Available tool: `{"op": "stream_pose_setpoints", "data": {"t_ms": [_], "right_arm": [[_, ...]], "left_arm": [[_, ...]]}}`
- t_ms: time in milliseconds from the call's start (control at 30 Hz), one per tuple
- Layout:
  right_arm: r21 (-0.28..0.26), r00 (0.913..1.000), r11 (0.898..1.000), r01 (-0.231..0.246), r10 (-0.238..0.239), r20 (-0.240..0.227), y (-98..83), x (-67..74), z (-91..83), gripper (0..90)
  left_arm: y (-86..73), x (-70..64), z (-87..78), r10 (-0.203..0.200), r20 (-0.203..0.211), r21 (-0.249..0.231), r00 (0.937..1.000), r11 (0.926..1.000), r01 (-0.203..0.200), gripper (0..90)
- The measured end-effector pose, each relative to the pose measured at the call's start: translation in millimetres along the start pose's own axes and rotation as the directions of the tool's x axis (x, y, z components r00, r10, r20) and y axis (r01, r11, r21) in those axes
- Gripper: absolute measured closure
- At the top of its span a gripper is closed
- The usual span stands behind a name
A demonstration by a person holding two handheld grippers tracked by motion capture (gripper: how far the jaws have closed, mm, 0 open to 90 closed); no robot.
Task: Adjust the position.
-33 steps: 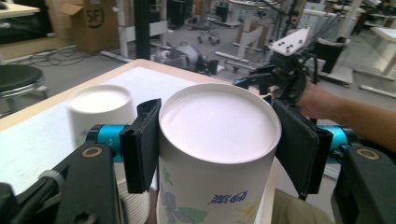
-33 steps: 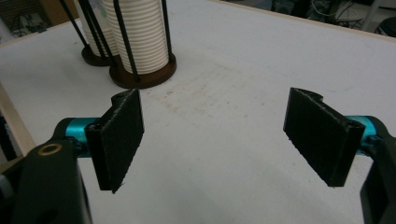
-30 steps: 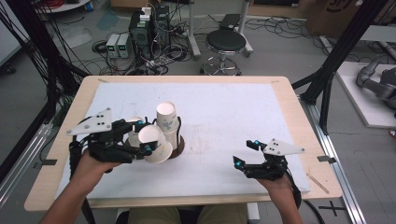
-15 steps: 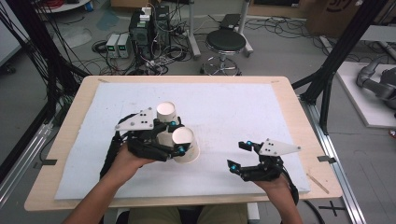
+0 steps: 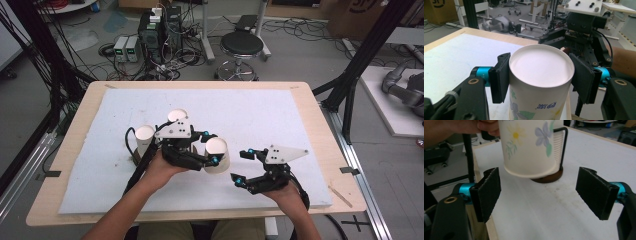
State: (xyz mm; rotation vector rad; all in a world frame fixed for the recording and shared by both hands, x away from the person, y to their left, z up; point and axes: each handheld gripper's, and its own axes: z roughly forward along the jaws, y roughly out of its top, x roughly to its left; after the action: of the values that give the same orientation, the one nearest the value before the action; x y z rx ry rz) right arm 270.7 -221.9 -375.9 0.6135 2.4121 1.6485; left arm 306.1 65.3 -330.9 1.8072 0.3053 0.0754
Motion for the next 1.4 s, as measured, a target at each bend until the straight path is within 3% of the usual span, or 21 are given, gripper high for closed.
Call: {"op": "stream_pose_setpoints", "data": {"t_ms": [433,767,1000,1200,1267,1333,1400], "right_arm": [[0.012,0.9975,1.0,0.019,-0.018,-0.069,2.2,-4.8,18.5,20.8],[-0.008,0.9954,1.0,0.016,-0.017,-0.094,-0.2,-5.4,23.4,21.2],[-0.031,0.9919,0.999,0.028,-0.032,-0.123,-3.4,-6.9,21.6,32.1],[-0.015,0.9914,0.999,0.048,-0.049,-0.121,-2.2,-7.5,20.9,34.6],[-0.002,0.9914,0.999,0.051,-0.051,-0.121,-2.4,-7.3,21.7,34.6],[0.016,0.9912,0.998,0.056,-0.053,-0.121,-2.6,-7.9,22.2,34.6],[0.031,0.9915,0.998,0.057,-0.053,-0.118,-2.6,-8.4,21.8,34.6]], "left_arm": [[-5.0,-2.2,17.3,0.005,0.045,0.013,0.999,0.9999,-0.005,36.9],[-6.1,-6.4,25.5,-0.002,0.089,-0.002,0.9961,1.0,0.002,36.9],[-5.6,-7.2,25.4,-0.004,0.096,-0.014,0.9953,0.9999,0.006,37.0],[-5.9,-8.4,25.7,-0.008,0.086,-0.001,0.9962,1.0,0.008,36.0],[-6.3,-9.6,26.6,0.001,0.072,0.024,0.9974,0.9997,-0.002,31.1],[-6.8,-10.3,27.7,-0.01,0.056,0.051,0.9984,0.9987,0.007,16.9],[-7.1,-9.9,26.6,-0.003,0.065,0.063,0.9979,0.998,-0.001,15.5]]}}
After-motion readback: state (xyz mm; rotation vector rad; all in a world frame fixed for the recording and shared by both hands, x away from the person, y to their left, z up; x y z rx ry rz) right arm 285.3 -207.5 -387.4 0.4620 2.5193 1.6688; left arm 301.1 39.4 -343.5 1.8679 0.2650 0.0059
